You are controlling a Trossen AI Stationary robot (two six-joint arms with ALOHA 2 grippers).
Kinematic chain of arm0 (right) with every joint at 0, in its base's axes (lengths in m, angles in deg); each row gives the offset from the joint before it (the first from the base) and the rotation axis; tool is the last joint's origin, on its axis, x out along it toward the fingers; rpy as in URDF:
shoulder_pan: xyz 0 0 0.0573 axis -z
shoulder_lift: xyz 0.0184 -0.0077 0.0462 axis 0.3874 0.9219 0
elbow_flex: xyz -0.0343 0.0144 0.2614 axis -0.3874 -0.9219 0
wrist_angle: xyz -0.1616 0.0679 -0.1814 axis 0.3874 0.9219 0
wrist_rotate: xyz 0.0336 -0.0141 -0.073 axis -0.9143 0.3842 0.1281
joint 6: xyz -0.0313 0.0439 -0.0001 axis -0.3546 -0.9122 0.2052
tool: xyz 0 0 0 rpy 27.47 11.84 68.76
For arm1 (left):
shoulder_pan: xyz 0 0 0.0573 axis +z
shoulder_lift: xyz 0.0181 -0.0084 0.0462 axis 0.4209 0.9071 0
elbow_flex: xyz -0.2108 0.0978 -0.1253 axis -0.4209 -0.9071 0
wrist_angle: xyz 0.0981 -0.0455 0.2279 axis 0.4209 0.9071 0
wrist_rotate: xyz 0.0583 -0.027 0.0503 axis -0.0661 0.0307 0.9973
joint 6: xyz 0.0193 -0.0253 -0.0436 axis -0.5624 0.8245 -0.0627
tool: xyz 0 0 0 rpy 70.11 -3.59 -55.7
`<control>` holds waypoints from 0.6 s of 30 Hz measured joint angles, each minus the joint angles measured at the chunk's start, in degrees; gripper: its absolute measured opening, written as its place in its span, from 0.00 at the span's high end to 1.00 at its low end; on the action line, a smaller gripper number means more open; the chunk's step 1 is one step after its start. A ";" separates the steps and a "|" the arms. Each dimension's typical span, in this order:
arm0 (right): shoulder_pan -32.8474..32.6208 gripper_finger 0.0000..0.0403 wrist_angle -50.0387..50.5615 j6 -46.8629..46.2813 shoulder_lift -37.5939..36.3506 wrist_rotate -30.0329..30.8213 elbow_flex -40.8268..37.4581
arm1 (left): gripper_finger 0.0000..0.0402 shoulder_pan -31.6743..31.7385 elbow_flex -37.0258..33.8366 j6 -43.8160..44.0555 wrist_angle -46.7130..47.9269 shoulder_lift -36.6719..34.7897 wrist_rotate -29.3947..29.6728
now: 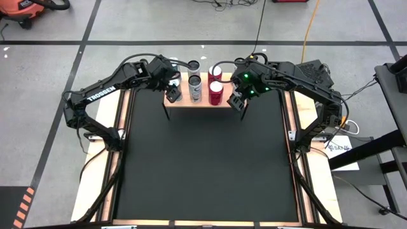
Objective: Place canned beverage on shelf
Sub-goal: Adjust the blue soda can on the shelf
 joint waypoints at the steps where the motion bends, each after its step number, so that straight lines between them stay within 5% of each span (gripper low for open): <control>1: 0.00 0.24 0.00 0.00 0.00 0.00 0.00 | 0.38 0.01 0.00 -0.26 0.00 0.00 -0.01; 18: -0.02 0.24 0.00 -0.04 0.00 0.00 0.00 | 0.38 0.16 0.00 1.97 0.07 0.00 -0.38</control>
